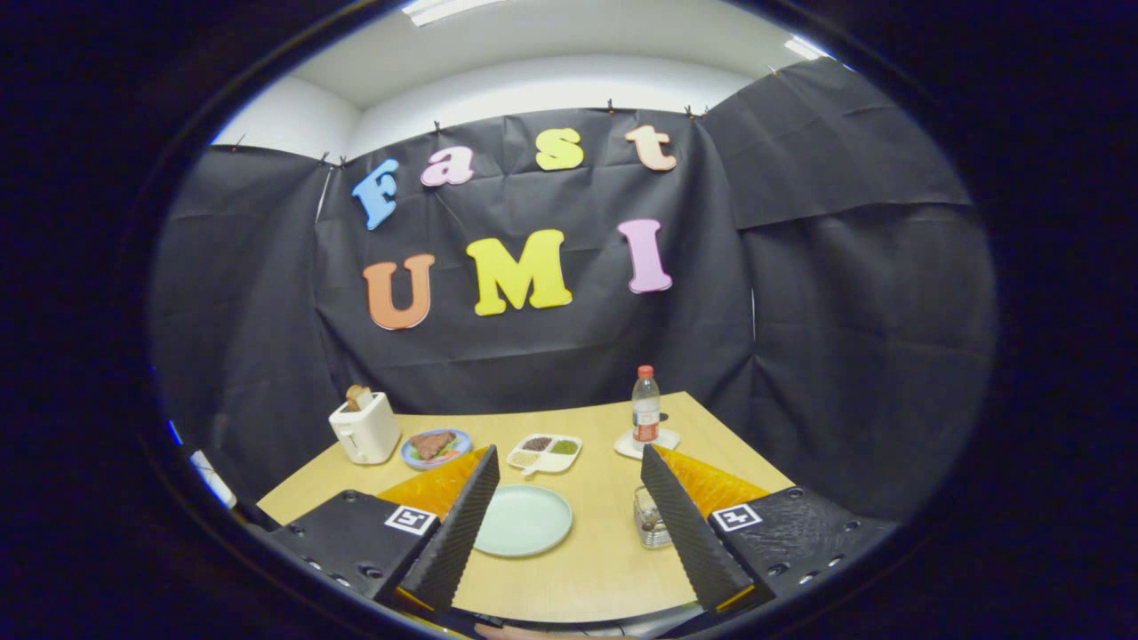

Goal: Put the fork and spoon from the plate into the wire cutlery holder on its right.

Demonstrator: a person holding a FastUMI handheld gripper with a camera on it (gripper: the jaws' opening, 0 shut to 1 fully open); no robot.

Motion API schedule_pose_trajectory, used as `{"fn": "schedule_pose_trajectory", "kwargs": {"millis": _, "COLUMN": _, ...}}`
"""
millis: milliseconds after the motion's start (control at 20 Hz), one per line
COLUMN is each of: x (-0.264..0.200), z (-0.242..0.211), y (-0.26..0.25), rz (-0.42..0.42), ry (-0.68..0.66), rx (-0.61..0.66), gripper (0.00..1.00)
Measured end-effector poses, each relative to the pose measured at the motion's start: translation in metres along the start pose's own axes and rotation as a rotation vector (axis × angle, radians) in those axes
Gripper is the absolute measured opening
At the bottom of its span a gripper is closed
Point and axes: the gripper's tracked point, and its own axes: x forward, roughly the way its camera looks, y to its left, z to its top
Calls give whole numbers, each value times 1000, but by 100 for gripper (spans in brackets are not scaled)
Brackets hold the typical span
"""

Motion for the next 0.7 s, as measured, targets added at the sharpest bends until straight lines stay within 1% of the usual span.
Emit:
{"fn": "schedule_pose_trajectory", "kwargs": {"millis": 200, "x": -24, "z": 6, "y": 25, "rz": 31, "ry": -61, "rx": -20, "gripper": 96}}
{"fn": "schedule_pose_trajectory", "kwargs": {"millis": 300, "x": -32, "z": 7, "y": 27, "rz": 19, "ry": -86, "rx": -13, "gripper": 96}}
{"fn": "schedule_pose_trajectory", "kwargs": {"millis": 400, "x": -37, "z": 3, "y": 32, "rz": 2, "ry": -82, "rx": 6, "gripper": 96}}
{"fn": "schedule_pose_trajectory", "kwargs": {"millis": 700, "x": -43, "z": 3, "y": 55, "rz": 8, "ry": -114, "rx": -51, "gripper": 96}}
